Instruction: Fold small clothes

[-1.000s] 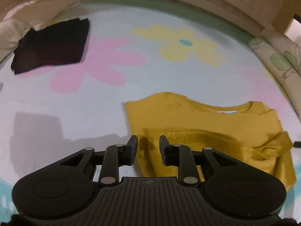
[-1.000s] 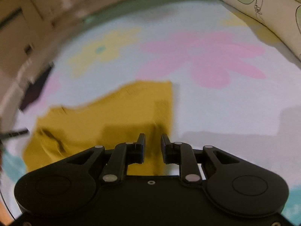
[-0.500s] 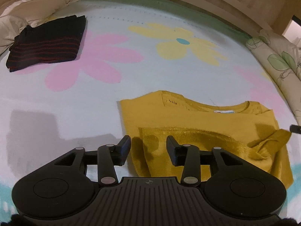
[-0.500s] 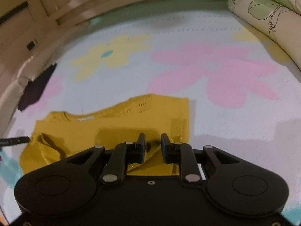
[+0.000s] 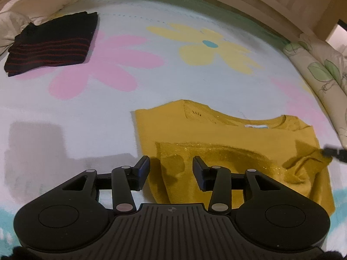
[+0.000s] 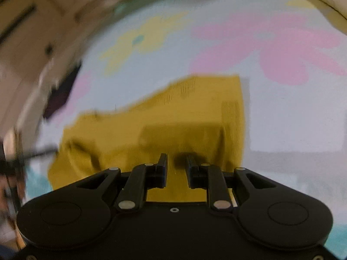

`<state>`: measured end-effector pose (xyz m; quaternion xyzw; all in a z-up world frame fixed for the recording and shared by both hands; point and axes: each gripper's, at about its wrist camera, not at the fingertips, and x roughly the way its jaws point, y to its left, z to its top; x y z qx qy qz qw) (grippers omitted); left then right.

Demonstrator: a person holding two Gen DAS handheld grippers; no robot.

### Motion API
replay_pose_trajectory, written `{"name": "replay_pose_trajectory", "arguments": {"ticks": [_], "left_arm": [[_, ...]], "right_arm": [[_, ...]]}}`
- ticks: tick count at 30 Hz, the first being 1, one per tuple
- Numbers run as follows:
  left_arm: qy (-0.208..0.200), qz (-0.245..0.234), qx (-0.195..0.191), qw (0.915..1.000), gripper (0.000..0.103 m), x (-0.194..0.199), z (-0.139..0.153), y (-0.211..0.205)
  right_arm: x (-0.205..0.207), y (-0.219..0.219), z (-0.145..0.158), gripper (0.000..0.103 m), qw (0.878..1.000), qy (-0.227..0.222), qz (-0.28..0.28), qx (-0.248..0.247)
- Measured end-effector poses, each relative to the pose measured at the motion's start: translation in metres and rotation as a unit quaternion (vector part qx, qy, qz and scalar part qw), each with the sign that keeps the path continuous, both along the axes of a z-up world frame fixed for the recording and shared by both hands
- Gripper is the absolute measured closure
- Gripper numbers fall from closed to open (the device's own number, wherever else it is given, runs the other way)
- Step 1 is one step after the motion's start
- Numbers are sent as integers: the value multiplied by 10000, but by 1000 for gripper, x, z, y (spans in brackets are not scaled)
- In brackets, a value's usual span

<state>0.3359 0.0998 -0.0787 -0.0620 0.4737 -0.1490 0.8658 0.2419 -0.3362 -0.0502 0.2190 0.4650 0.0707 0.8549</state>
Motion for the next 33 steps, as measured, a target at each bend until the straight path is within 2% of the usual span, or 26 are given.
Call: {"name": "replay_pose_trajectory", "arguments": {"ticks": [3, 6, 8, 10, 11, 13, 15, 19, 21, 23, 27, 33], "left_arm": [[-56, -48, -73, 9999, 55, -1, 1, 1], [-82, -82, -87, 9999, 52, -2, 1, 1], [-71, -103, -36, 9999, 52, -3, 0, 1], [-91, -163, 21, 9998, 52, -4, 0, 1], [-94, -200, 57, 9997, 52, -4, -1, 1], [-90, -302, 115, 9994, 52, -4, -3, -2], [-86, -530, 184, 9984, 52, -5, -5, -8], [-309, -936, 748, 9923, 52, -10, -11, -29], [-451, -1125, 887, 9887, 52, -12, -13, -38], [-538, -1208, 893, 9872, 52, -13, -14, -43], [-484, -1208, 812, 9882, 52, -10, -17, -46], [-441, -1011, 633, 9919, 52, -5, -17, -43]], "right_arm": [[-2, -7, 6, 73, 9968, -575, -538, 96], [-9, -11, 19, 73, 9940, -890, -628, -104], [-14, -14, 23, 72, 9946, -863, -441, -379], [-19, -9, 27, 61, 9913, -817, -202, -1009], [-21, -4, 26, 61, 9866, -740, -26, -1453], [-24, 0, 20, 61, 9802, -528, 250, -1894], [-27, 1, 14, 61, 9783, -381, 454, -1985], [-30, 6, 9, 62, 9747, -255, 909, -2025], [-32, 8, 10, 62, 9730, -270, 1081, -2021], [-32, 13, 9, 62, 9708, -278, 1258, -2025], [-36, 26, 3, 62, 9579, -207, 1674, -2325], [-29, 31, -3, 62, 9512, -467, 1572, -2615]]}}
